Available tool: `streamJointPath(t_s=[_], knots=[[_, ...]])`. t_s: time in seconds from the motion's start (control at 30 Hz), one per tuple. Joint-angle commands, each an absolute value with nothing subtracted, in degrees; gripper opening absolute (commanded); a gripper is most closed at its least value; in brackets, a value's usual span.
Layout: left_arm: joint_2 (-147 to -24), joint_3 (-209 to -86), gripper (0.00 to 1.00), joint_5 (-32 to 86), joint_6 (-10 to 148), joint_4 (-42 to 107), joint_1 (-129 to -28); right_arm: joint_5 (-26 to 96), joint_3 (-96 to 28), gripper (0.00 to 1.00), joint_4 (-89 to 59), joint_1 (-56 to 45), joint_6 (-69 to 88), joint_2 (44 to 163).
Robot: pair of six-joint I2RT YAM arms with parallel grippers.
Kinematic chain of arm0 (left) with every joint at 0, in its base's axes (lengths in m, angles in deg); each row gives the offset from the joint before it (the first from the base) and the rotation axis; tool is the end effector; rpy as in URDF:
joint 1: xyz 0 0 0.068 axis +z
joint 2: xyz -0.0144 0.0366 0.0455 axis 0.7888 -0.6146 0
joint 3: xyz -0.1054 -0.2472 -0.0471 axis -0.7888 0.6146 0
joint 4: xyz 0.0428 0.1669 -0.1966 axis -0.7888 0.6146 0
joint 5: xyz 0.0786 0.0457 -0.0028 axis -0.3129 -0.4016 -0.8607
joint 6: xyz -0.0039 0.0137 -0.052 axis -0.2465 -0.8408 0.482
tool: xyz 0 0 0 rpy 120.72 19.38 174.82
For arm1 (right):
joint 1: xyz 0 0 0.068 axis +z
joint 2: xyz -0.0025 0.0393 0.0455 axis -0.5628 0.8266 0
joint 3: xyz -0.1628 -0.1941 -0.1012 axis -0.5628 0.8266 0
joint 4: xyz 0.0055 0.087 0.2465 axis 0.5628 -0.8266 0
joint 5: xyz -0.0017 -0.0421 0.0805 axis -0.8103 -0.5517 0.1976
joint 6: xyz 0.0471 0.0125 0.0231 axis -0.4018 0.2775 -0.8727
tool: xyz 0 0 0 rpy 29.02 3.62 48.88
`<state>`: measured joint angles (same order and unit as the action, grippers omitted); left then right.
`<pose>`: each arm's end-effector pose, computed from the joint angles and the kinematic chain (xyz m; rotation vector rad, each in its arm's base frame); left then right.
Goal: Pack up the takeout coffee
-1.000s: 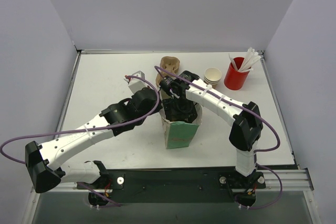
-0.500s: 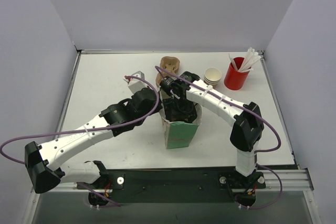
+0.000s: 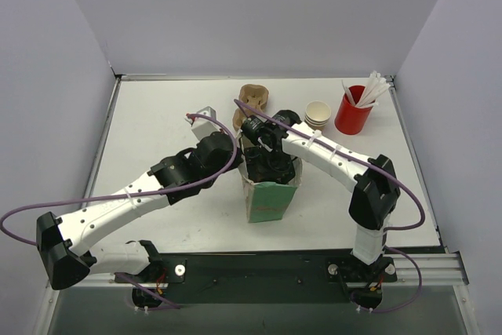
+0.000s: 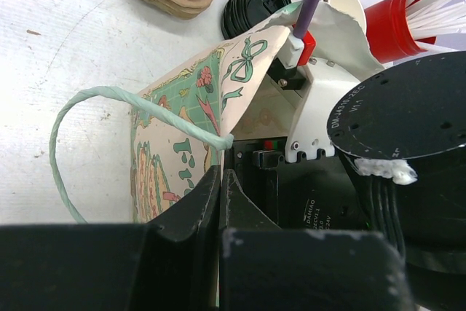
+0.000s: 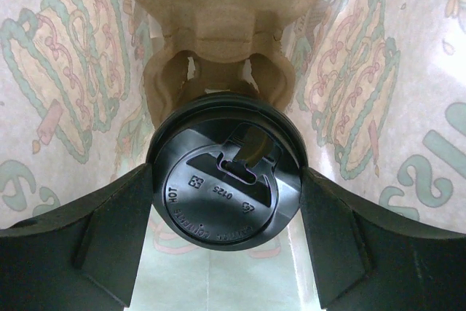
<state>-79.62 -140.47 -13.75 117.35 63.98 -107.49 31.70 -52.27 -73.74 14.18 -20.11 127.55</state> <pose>0.1645 -0.2049 0.3450 -0.4176 2.0771 -0.6233 0.2480 0.2841 0.2762 -0.3214 2.8954 0.4260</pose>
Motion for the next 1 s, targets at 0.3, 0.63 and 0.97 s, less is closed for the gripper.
streamJointPath(t_s=[0.3,0.63,0.97], knots=[[-76.9,-138.9,0.0,-14.0,119.3,61.2,-107.7,27.3,-47.2,0.41,-71.5,14.4,-22.0,124.2],[-76.6,-139.3,0.0,-14.1,118.8,60.7,-107.7,26.1,-46.6,0.41,-71.3,14.4,-22.1,124.4],[-76.3,-139.0,0.0,-14.0,118.7,59.9,-107.7,28.3,-48.1,0.41,-75.0,14.7,-21.8,124.7]])
